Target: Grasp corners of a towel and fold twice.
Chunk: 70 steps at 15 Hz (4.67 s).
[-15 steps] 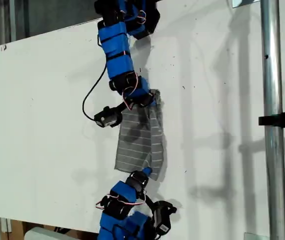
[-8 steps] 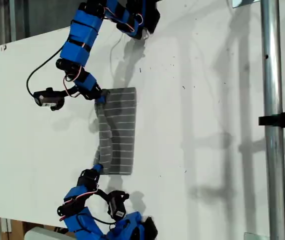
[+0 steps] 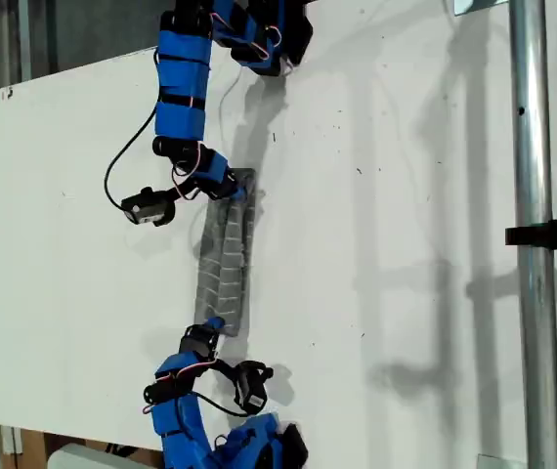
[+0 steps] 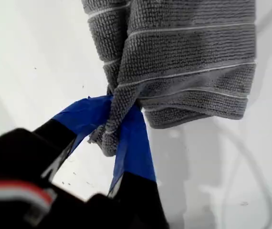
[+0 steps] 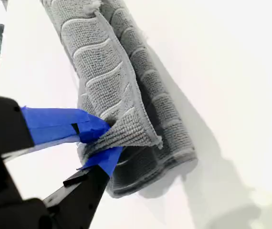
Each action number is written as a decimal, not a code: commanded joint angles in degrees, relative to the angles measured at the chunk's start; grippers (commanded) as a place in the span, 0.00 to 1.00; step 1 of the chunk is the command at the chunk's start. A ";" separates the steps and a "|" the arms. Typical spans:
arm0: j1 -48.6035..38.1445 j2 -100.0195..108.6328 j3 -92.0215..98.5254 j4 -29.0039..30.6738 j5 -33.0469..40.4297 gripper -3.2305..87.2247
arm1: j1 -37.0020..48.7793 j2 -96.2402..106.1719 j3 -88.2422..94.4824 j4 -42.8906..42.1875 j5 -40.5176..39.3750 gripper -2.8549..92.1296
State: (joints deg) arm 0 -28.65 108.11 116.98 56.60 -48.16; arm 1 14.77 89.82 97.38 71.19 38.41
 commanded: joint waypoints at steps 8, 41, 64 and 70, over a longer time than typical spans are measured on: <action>-8.53 -16.17 -5.54 -3.43 1.67 0.17 | 9.32 -10.72 1.93 -8.61 -2.72 0.03; 23.82 91.32 61.70 13.01 -25.22 0.01 | 15.03 14.77 33.05 -22.68 26.81 0.45; 23.73 91.32 61.70 13.71 -24.70 0.01 | 5.10 21.09 9.67 -7.56 24.52 0.03; 23.73 91.32 61.70 13.89 -24.96 0.01 | 4.66 -4.04 -8.79 -19.51 18.54 0.42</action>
State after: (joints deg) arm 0 -4.66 199.16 178.42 70.05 -73.12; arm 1 19.16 84.20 93.43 55.46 60.21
